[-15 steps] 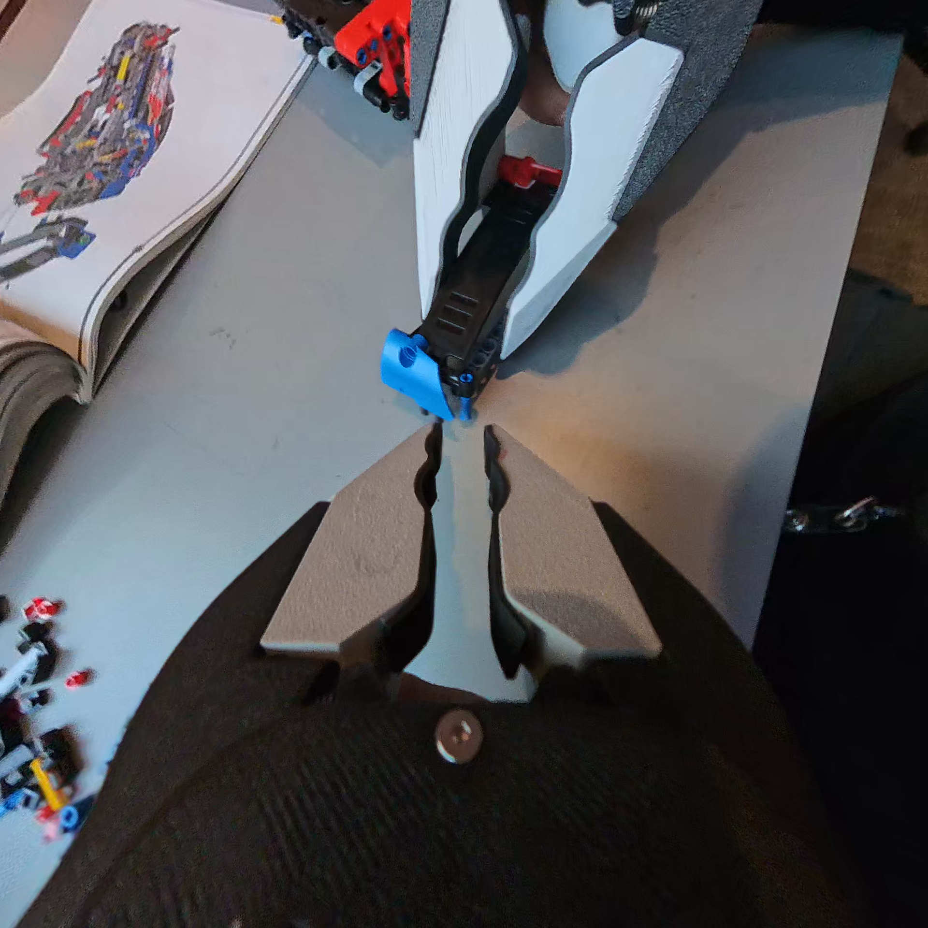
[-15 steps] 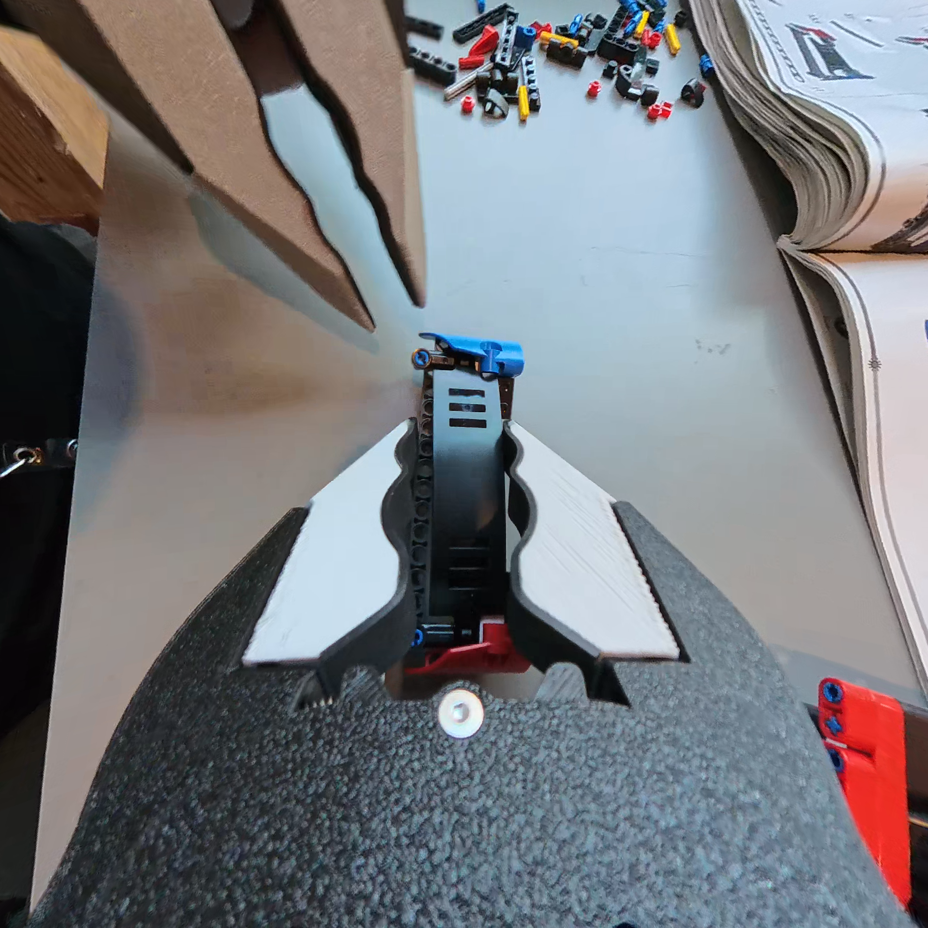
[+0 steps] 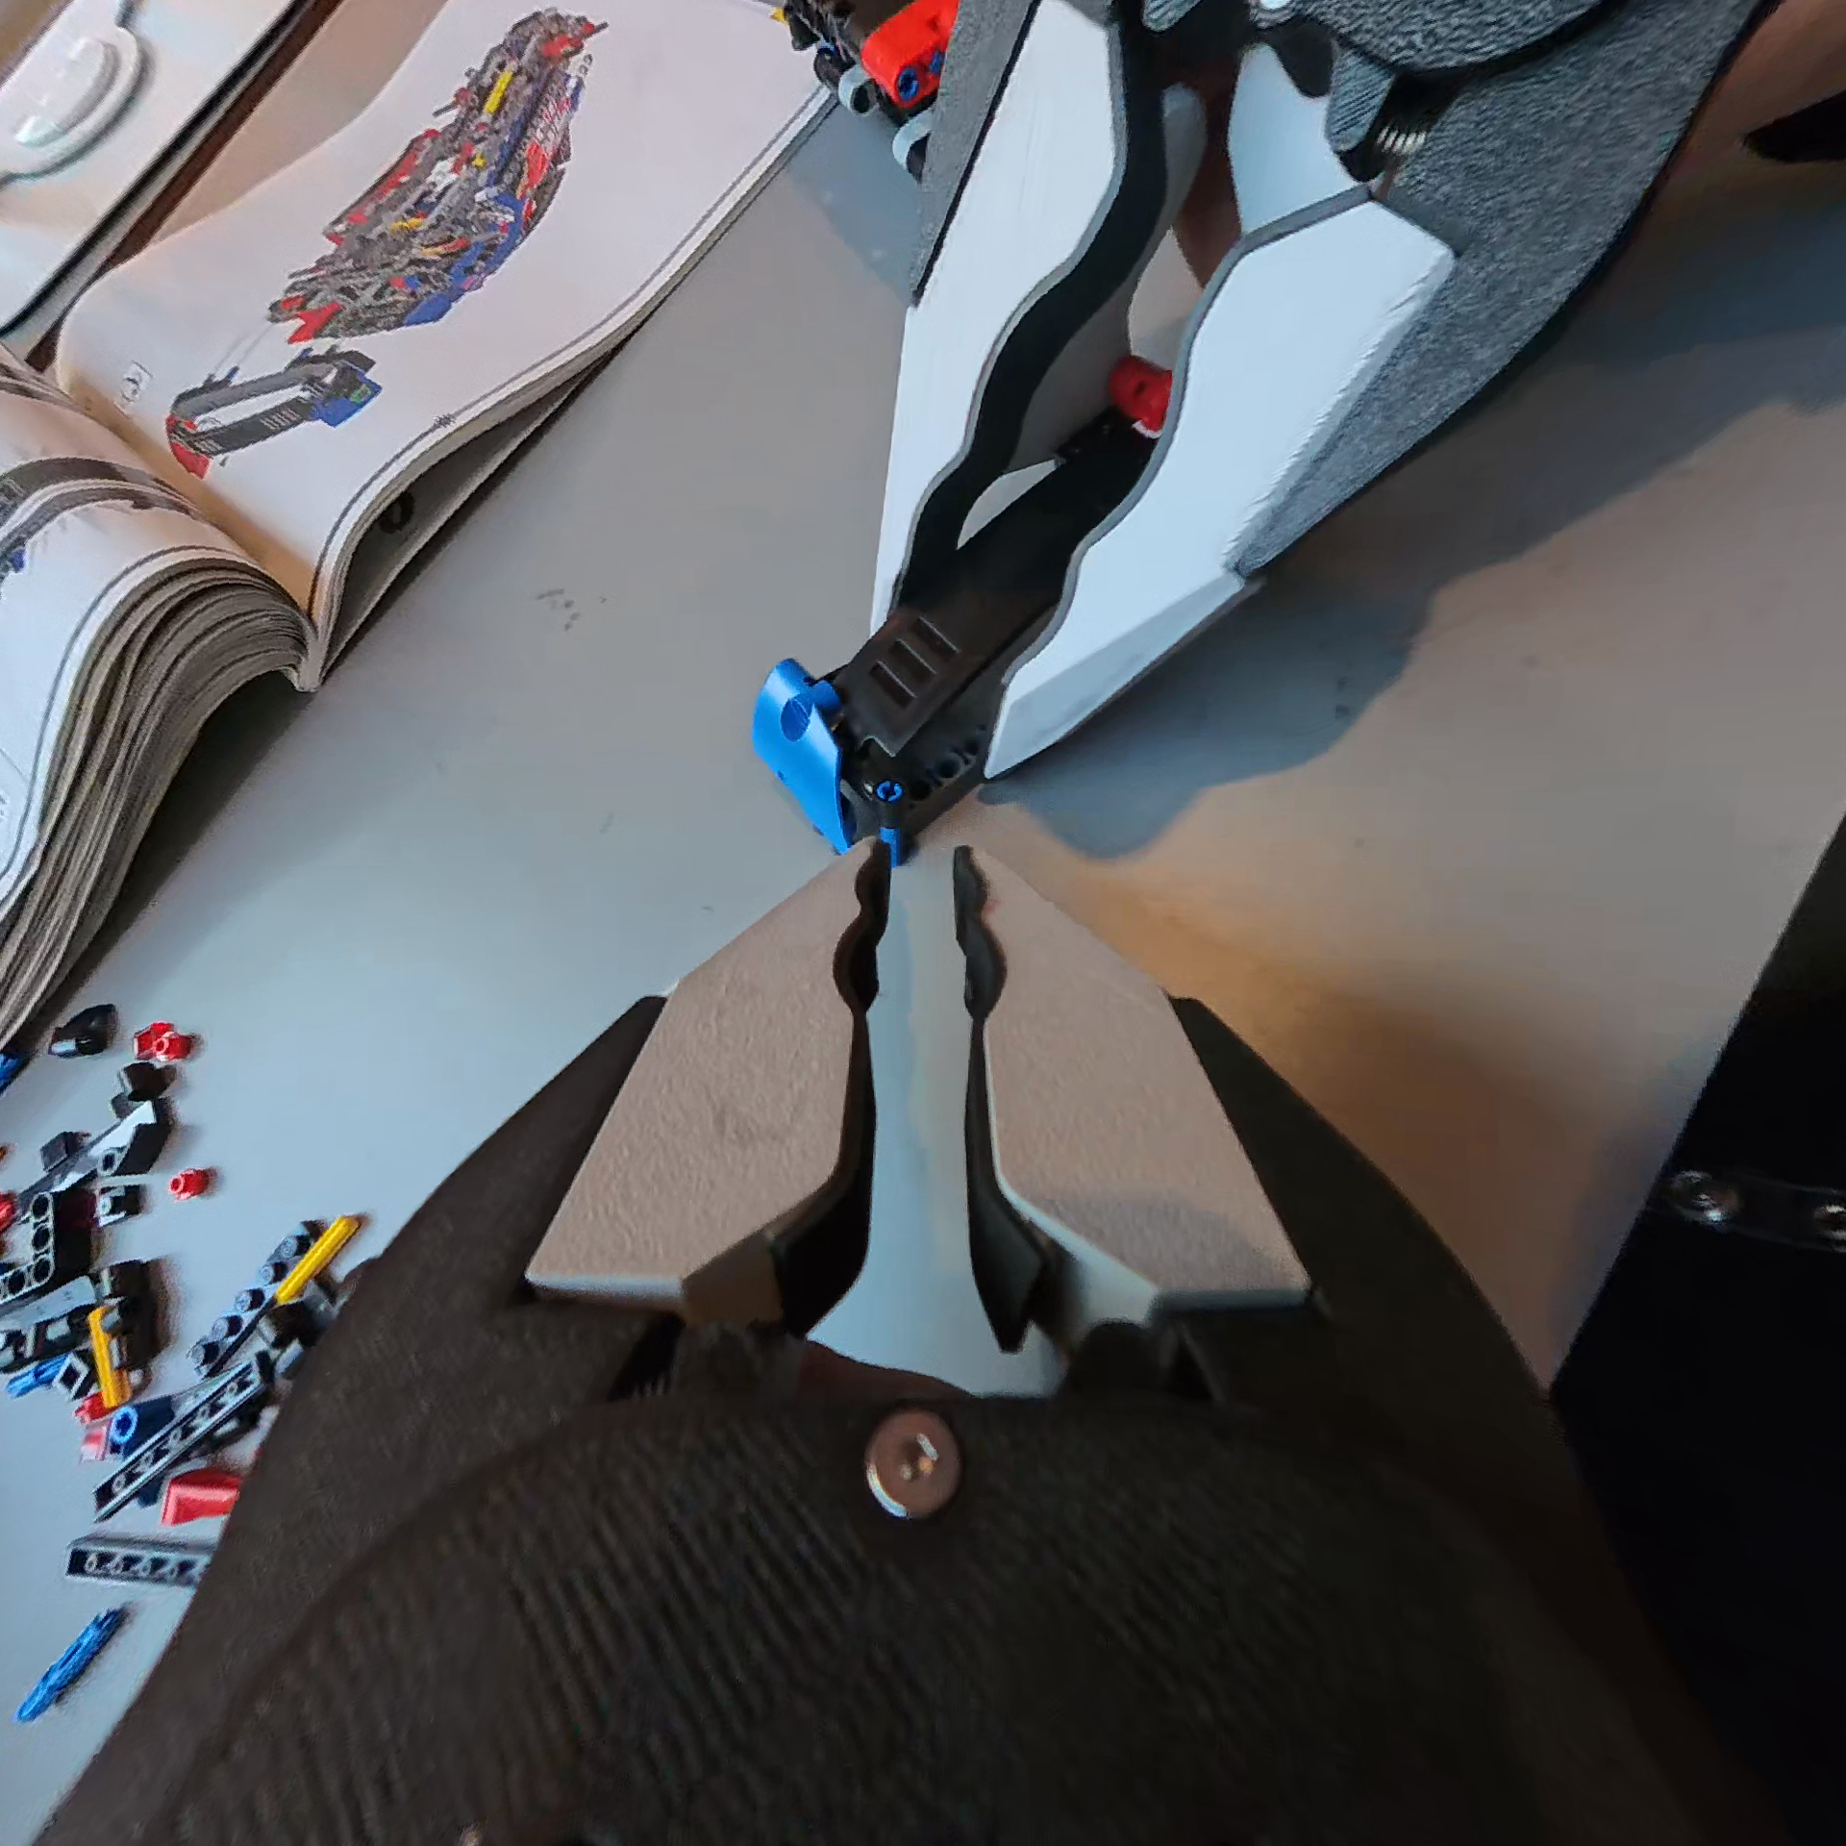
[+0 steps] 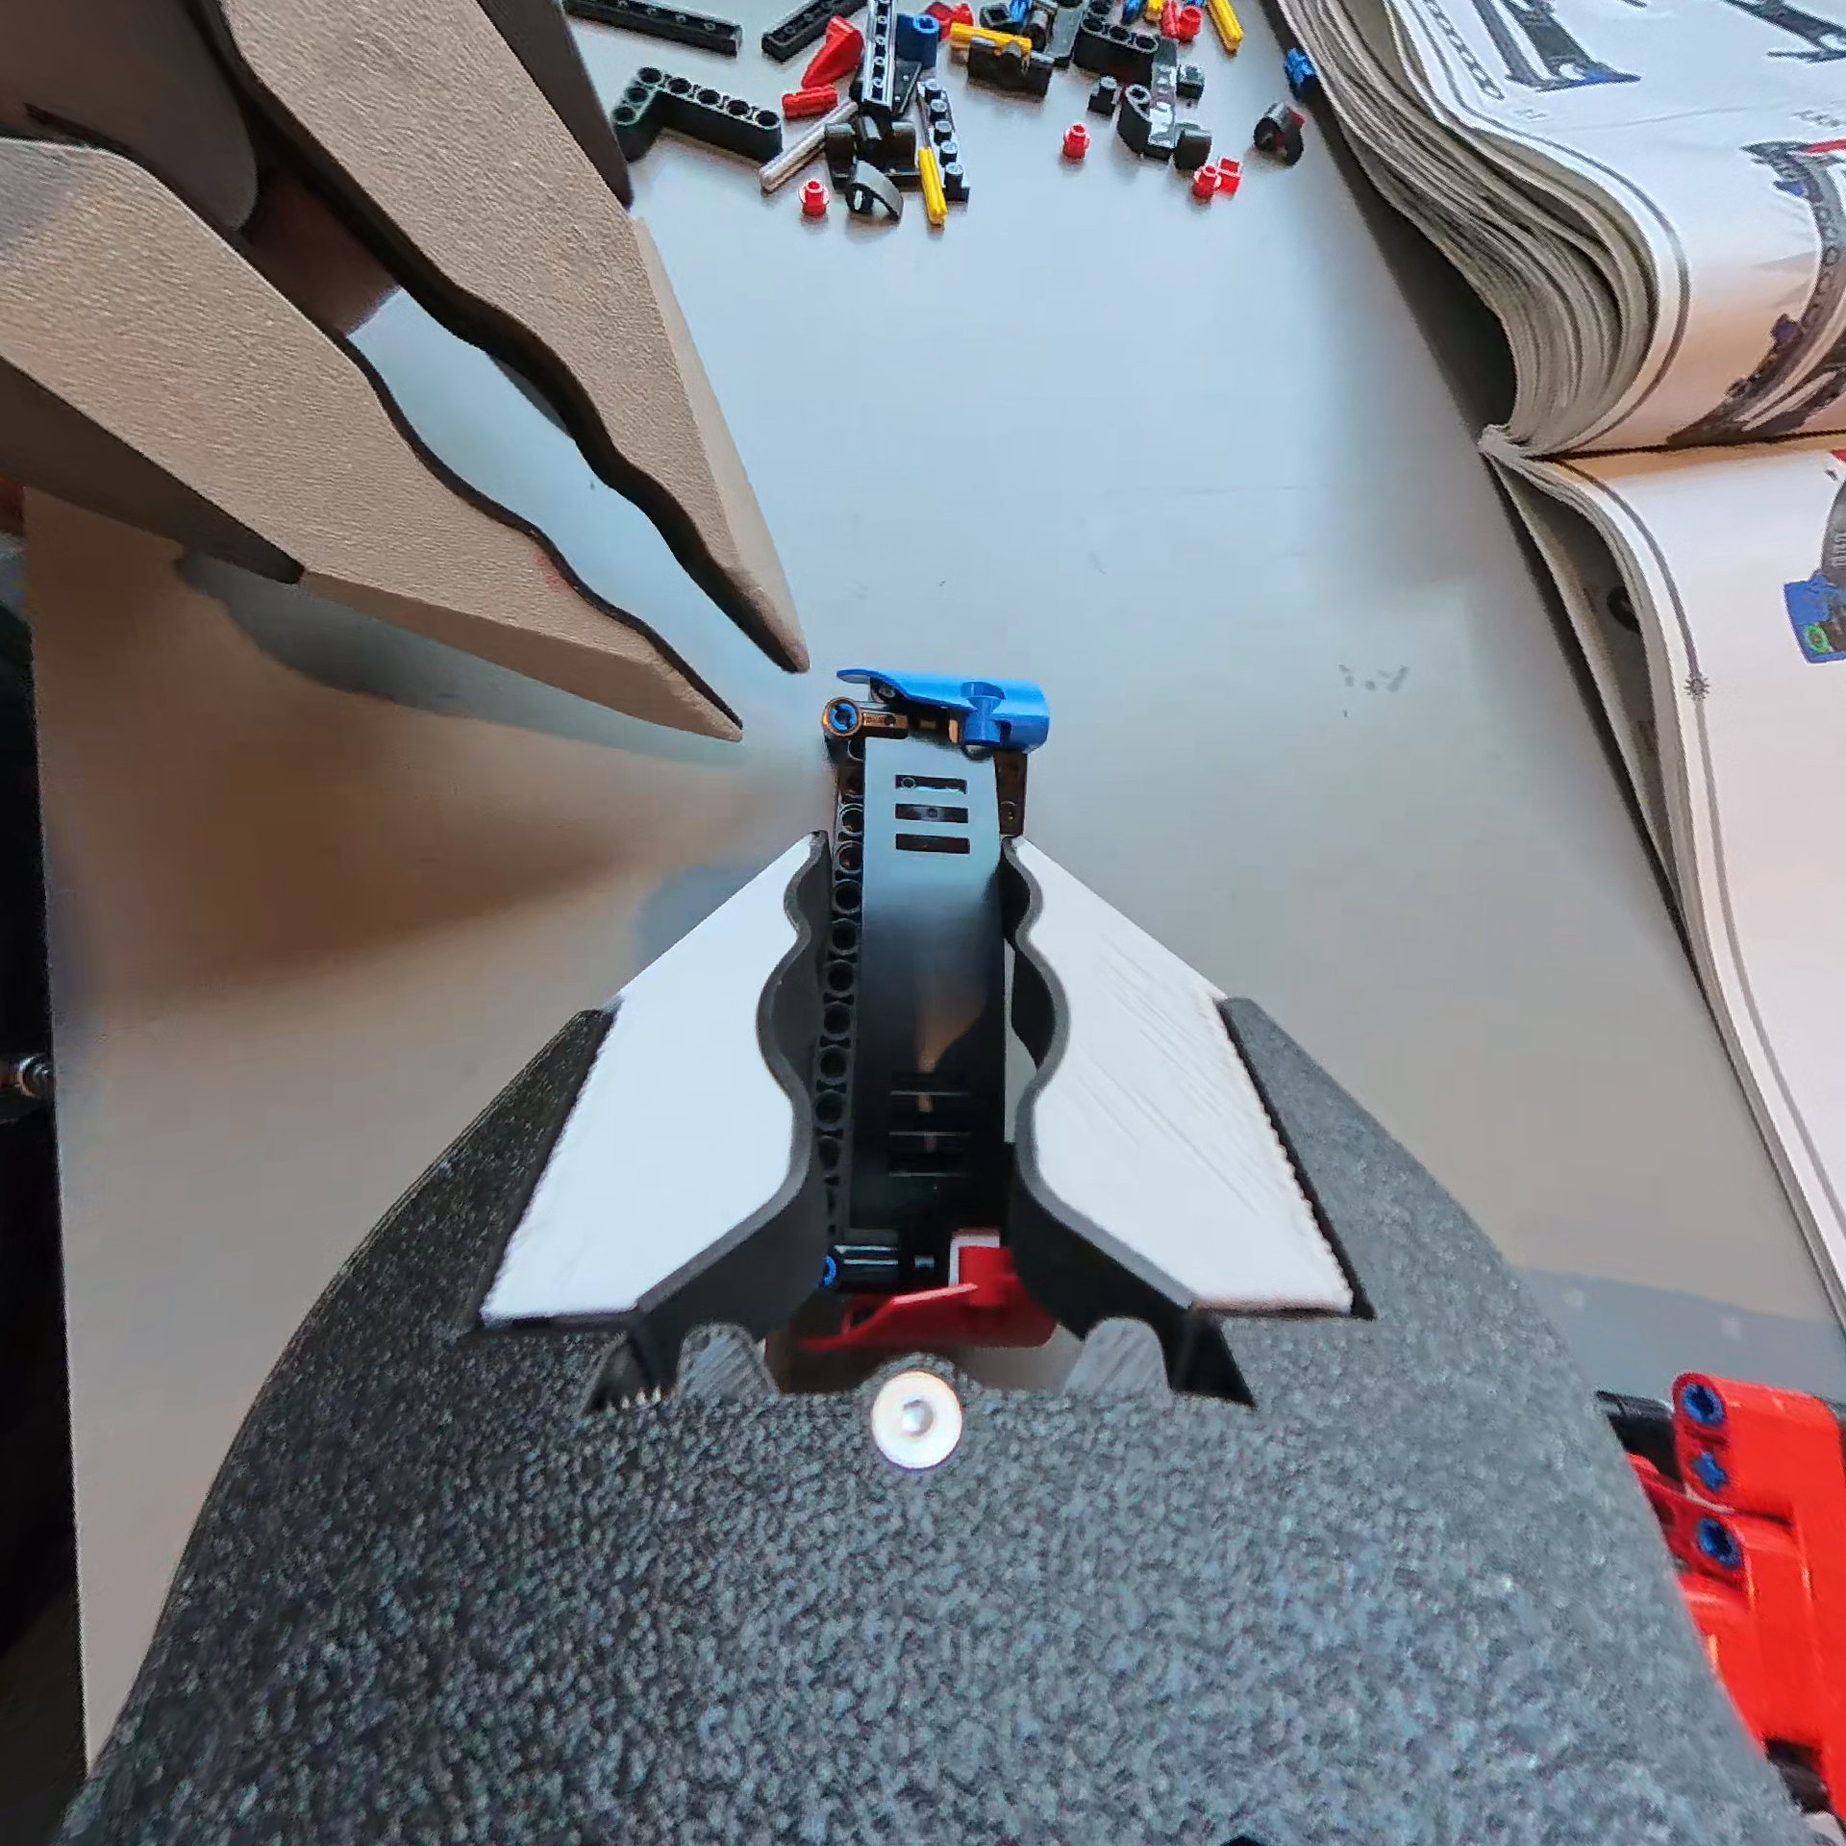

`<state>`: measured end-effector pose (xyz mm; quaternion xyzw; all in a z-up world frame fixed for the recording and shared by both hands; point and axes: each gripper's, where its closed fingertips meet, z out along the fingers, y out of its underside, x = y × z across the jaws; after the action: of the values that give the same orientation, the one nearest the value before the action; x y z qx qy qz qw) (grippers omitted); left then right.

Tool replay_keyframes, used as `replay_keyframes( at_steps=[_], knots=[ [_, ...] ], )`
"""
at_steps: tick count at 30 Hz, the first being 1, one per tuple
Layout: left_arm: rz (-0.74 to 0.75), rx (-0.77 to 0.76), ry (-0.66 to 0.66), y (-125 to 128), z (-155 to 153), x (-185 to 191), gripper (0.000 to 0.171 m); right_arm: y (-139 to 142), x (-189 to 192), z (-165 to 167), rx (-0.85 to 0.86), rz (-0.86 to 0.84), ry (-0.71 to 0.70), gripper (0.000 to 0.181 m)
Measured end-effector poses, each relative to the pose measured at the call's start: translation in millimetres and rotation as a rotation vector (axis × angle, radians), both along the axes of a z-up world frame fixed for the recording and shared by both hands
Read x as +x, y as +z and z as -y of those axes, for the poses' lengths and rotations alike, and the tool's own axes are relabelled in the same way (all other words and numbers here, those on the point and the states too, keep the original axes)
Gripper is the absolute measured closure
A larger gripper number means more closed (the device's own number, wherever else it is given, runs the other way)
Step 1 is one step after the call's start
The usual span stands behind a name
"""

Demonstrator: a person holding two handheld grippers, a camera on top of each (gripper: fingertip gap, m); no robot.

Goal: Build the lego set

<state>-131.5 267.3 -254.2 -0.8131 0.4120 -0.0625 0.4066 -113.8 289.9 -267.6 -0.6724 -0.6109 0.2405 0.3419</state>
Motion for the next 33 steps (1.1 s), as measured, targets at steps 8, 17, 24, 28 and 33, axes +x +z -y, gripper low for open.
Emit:
replay_keyframes(
  at_steps=[8, 17, 24, 28, 33],
  knots=[
    [-0.059, 0.042, 0.087, -7.8, -17.9, -10.0, 0.16, 1.9, -3.7, -1.7, -0.01, -0.014, -0.036, 0.147],
    [-0.074, 0.076, 0.122, -1.9, -24.7, -23.3, 0.15, 2.0, -7.9, 0.7, 0.003, -0.012, -0.039, 0.145],
    [-0.043, 0.04, 0.095, 3.8, -18.8, -20.3, 0.155, 3.3, -7.5, -0.7, 0.005, -0.02, -0.049, 0.144],
    [-0.018, 0.002, 0.053, -0.7, -3.0, -8.6, 0.163, 2.7, -8.0, 0.2, 0.008, -0.015, -0.042, 0.144],
    [-0.026, -0.027, 0.086, -13.5, -9.5, -10.3, 0.15, 3.5, -8.4, 1.6, 0.009, -0.019, -0.036, 0.144]
  ],
)
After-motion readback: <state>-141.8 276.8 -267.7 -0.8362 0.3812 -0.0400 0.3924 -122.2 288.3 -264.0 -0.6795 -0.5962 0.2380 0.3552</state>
